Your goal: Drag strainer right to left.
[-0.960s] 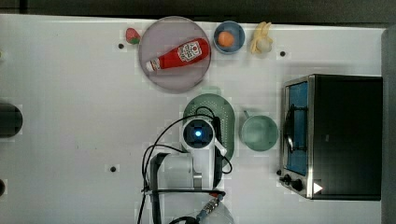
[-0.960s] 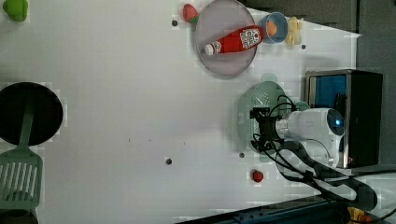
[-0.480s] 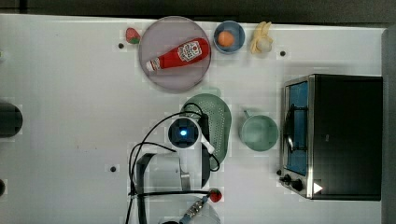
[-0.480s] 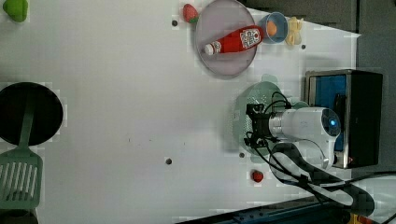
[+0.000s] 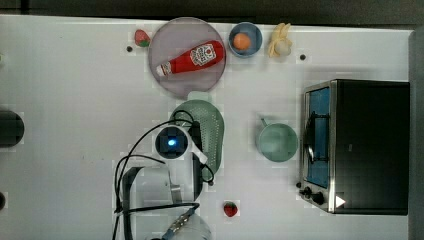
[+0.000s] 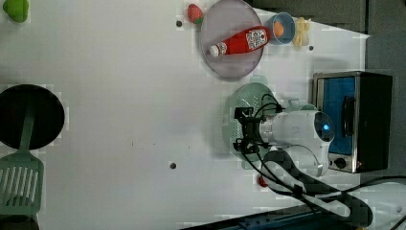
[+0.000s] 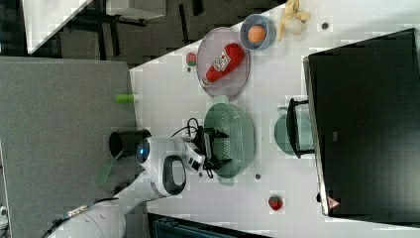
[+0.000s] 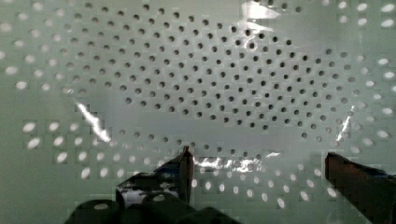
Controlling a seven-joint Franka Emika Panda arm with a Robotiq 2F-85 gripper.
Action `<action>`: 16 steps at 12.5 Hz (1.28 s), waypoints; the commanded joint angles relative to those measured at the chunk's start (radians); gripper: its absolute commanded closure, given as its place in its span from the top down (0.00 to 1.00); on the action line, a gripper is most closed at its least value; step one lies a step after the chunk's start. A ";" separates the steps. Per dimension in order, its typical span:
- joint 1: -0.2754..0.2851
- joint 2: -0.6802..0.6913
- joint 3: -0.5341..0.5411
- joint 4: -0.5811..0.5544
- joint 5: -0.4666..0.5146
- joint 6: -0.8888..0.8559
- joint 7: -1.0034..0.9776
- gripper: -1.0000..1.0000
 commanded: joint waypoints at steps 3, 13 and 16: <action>0.116 -0.015 0.000 0.061 0.121 -0.054 0.040 1.00; 0.305 0.084 0.000 0.240 0.277 -0.080 0.215 1.00; 0.353 0.131 0.000 0.308 0.277 -0.084 0.237 1.00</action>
